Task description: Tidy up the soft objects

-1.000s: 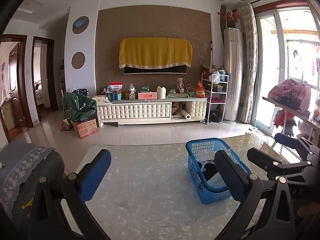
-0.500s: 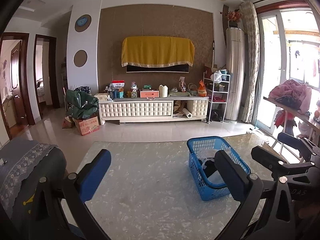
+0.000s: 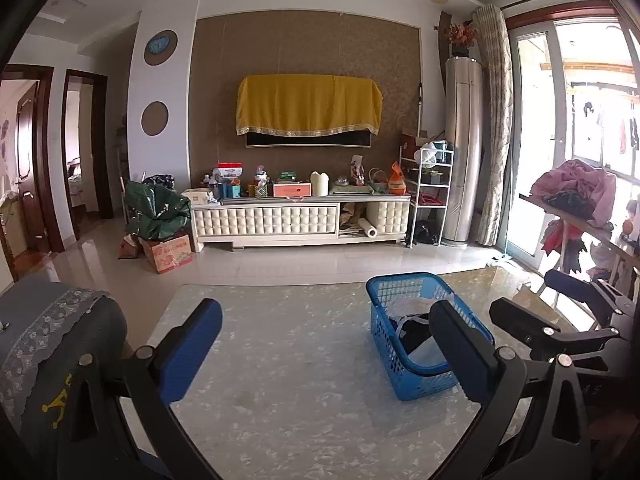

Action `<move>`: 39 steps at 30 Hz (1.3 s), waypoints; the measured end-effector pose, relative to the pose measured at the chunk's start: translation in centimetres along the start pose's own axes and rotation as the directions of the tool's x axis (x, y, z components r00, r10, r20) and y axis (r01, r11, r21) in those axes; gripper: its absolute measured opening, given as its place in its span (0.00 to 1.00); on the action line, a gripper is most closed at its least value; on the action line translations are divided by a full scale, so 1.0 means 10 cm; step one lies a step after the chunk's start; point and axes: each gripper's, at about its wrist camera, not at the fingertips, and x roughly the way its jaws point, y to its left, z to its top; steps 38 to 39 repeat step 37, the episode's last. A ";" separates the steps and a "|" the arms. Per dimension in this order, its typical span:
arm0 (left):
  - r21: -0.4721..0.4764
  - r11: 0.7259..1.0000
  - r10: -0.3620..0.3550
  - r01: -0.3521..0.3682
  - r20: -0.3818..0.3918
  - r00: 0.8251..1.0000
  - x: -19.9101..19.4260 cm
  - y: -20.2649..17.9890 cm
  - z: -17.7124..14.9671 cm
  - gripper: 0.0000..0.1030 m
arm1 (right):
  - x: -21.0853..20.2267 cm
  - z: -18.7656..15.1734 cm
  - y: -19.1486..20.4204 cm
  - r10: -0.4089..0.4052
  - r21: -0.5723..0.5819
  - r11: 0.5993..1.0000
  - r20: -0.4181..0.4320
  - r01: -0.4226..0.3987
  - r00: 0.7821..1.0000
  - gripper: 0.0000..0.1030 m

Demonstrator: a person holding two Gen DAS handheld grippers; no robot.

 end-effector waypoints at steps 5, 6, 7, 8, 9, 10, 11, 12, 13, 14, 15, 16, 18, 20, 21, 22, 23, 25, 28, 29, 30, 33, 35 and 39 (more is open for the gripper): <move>0.012 1.000 0.006 -0.006 0.003 1.000 -0.01 -0.04 -0.01 1.00 | -0.01 0.00 0.01 0.003 0.001 1.000 0.001 -0.003 1.000 1.00; 0.013 1.000 0.006 -0.006 0.001 1.000 -0.01 -0.04 -0.01 1.00 | -0.01 0.00 0.02 0.002 0.000 1.000 0.000 -0.002 1.000 1.00; 0.014 1.000 0.008 -0.008 -0.001 1.000 -0.01 -0.04 -0.01 1.00 | -0.01 0.00 0.02 0.003 0.000 1.000 0.000 -0.003 1.000 1.00; 0.013 1.000 0.008 -0.008 -0.001 1.000 -0.01 -0.04 -0.01 1.00 | -0.02 -0.01 0.02 0.004 0.000 1.000 0.000 -0.004 1.000 1.00; 0.011 1.000 0.007 -0.007 -0.002 1.000 -0.01 -0.04 -0.01 1.00 | -0.02 -0.01 0.02 0.004 0.000 1.000 -0.001 -0.004 1.000 1.00; 0.010 1.000 0.008 -0.008 -0.002 1.000 -0.02 -0.04 -0.01 1.00 | -0.03 -0.01 0.02 0.005 0.000 1.000 -0.001 -0.005 1.000 1.00; 0.012 1.000 0.006 -0.006 -0.002 1.000 -0.01 -0.04 -0.01 1.00 | -0.02 -0.01 0.02 0.004 0.000 1.000 -0.001 -0.004 1.000 1.00; 0.012 1.000 0.004 -0.004 -0.003 1.000 -0.02 -0.04 -0.01 1.00 | -0.02 -0.01 0.02 0.005 -0.001 1.000 0.001 -0.005 1.000 1.00; 0.014 1.000 0.001 -0.001 -0.004 1.000 -0.02 -0.05 0.00 1.00 | -0.03 -0.01 0.03 0.004 -0.002 1.000 0.003 -0.004 1.000 1.00; 0.015 1.000 0.002 -0.002 -0.004 1.000 -0.03 -0.06 -0.01 1.00 | -0.04 -0.01 0.03 0.004 -0.003 1.000 0.003 -0.004 1.000 1.00; 0.017 1.000 0.005 -0.005 -0.004 1.000 -0.03 -0.08 -0.01 1.00 | -0.04 -0.01 0.04 0.005 -0.003 1.000 0.004 -0.005 1.000 1.00; 0.020 1.000 0.006 -0.006 -0.002 1.000 -0.04 -0.09 -0.01 1.00 | -0.04 -0.01 0.04 0.005 -0.002 1.000 0.003 -0.005 1.000 1.00; 0.022 1.000 0.006 -0.006 -0.001 1.000 -0.04 -0.10 -0.01 1.00 | -0.04 -0.01 0.03 0.004 -0.002 1.000 0.004 -0.004 1.000 1.00; 0.023 1.000 0.010 -0.011 0.004 1.000 -0.05 -0.11 -0.01 1.00 | -0.05 -0.01 0.04 0.005 -0.002 1.000 0.005 -0.005 1.000 1.00; 0.025 1.000 0.012 -0.012 0.005 1.000 -0.05 -0.12 -0.01 1.00 | -0.05 -0.02 0.04 0.005 -0.002 1.000 0.006 -0.005 1.000 1.00; 0.025 1.000 0.010 -0.011 0.003 1.000 -0.05 -0.12 -0.01 1.00 | -0.06 -0.02 0.05 0.004 -0.002 1.000 0.006 -0.004 1.000 1.00; 0.024 1.000 0.010 -0.010 0.001 1.000 -0.04 -0.11 -0.01 1.00 | -0.06 -0.02 0.05 0.004 -0.001 1.000 0.006 -0.004 1.000 1.00; 0.023 1.000 0.007 -0.007 -0.003 1.000 -0.04 -0.12 -0.02 1.00 | -0.07 -0.02 0.05 0.003 0.000 1.000 0.006 -0.003 1.000 1.00; 0.023 1.000 0.004 -0.004 -0.006 1.000 -0.05 -0.12 -0.03 1.00 | -0.08 -0.01 0.06 0.003 0.006 1.000 0.008 -0.003 1.000 1.00; 0.022 1.000 0.004 -0.004 -0.006 1.000 -0.05 -0.12 -0.03 1.00 | -0.07 0.00 0.06 0.002 0.008 1.000 0.009 -0.002 1.000 1.00; 0.022 1.000 0.003 -0.003 -0.005 1.000 -0.05 -0.12 -0.03 1.00 | -0.07 0.00 0.07 0.002 0.008 1.000 0.009 -0.002 1.000 1.00; 0.021 1.000 0.002 -0.002 -0.007 1.000 -0.05 -0.11 -0.03 1.00 | -0.09 0.01 0.09 0.002 0.011 1.000 0.009 -0.002 1.000 1.00; 0.018 1.000 -0.002 0.002 -0.011 1.000 -0.05 -0.11 -0.03 1.00 | -0.09 0.00 0.08 0.002 0.010 1.000 0.010 -0.002 1.000 1.00; 0.019 1.000 -0.004 0.004 -0.011 1.000 -0.05 -0.12 -0.03 1.00 | -0.09 0.01 0.09 0.003 0.010 1.000 0.009 -0.003 1.000 1.00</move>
